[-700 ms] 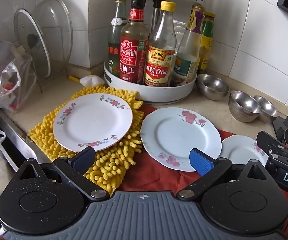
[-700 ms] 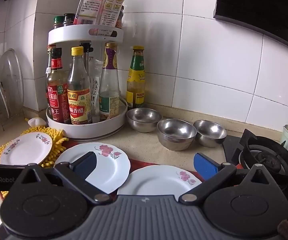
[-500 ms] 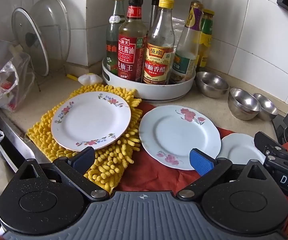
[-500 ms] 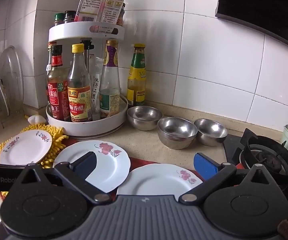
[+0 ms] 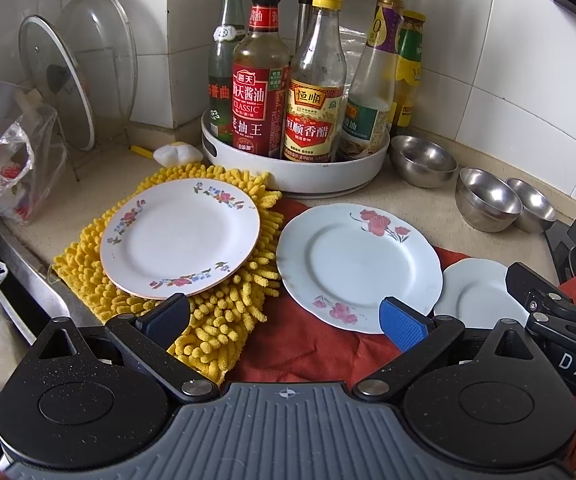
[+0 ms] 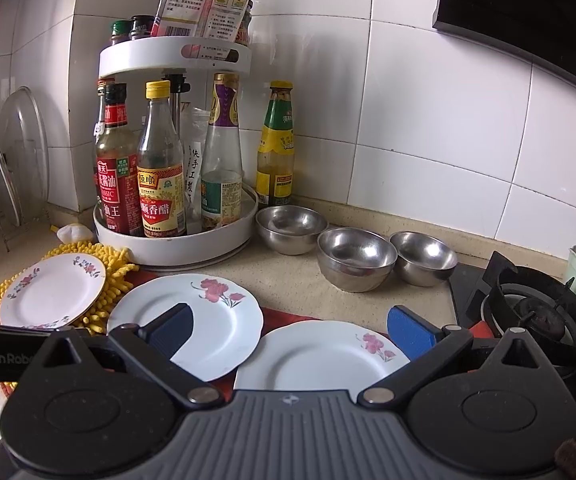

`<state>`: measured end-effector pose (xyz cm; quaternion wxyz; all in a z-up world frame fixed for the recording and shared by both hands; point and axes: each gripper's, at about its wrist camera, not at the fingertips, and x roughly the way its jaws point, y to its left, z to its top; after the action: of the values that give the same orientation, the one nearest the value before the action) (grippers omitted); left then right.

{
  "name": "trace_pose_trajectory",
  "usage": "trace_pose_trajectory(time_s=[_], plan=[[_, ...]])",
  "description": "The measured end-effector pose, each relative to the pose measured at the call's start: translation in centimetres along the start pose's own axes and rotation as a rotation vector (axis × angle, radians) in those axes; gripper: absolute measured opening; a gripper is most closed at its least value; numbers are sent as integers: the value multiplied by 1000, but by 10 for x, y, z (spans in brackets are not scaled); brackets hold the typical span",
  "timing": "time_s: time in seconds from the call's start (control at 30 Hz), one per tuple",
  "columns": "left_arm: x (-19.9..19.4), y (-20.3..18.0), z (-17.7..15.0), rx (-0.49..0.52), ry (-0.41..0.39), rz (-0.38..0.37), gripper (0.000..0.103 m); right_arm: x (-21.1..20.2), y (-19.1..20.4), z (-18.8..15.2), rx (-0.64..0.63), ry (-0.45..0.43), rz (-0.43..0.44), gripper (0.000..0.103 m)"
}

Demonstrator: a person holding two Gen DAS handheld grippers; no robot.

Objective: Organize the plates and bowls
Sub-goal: 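Move both grippers toward the pink-flower white plate on the red cloth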

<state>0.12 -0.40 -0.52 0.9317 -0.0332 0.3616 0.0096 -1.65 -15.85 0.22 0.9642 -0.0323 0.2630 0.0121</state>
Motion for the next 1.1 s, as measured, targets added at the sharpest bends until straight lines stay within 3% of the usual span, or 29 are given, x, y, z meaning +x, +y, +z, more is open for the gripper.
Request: trace_pose_trajectory(time_s=[0.47, 0.77, 1.1], plan=[[4, -5, -2, 3, 17, 10, 102, 4, -1, -6, 12, 28, 0, 100], [9, -22, -2, -4, 55, 64, 102, 17, -14, -4, 2, 49, 33, 100], [17, -47, -2, -71, 97, 101, 102, 37, -37, -1, -33, 67, 92, 100]])
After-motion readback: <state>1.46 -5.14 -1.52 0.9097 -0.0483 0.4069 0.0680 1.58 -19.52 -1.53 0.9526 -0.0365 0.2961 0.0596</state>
